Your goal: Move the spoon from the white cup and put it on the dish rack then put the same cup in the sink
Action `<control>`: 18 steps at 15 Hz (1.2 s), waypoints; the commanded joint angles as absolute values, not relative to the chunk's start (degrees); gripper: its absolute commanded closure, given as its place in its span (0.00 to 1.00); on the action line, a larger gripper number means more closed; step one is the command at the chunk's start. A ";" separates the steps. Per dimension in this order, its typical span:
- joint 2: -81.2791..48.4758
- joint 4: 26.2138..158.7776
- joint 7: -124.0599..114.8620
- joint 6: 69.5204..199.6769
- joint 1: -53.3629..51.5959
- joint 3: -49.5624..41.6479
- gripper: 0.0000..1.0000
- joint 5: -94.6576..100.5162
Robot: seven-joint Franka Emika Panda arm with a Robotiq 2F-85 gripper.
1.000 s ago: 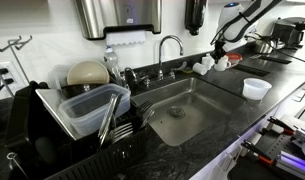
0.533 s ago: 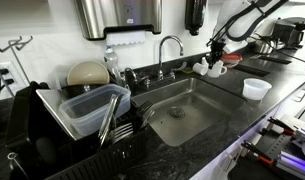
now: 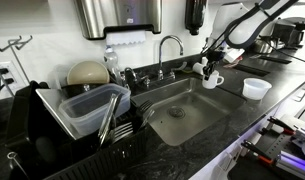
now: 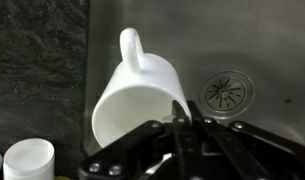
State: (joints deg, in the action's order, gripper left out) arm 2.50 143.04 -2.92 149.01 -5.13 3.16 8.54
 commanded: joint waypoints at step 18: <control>-22.60 131.94 -2.60 151.13 -6.56 4.33 0.98 6.15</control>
State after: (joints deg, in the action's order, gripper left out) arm -20.40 133.94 -2.26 150.75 -6.38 4.11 7.92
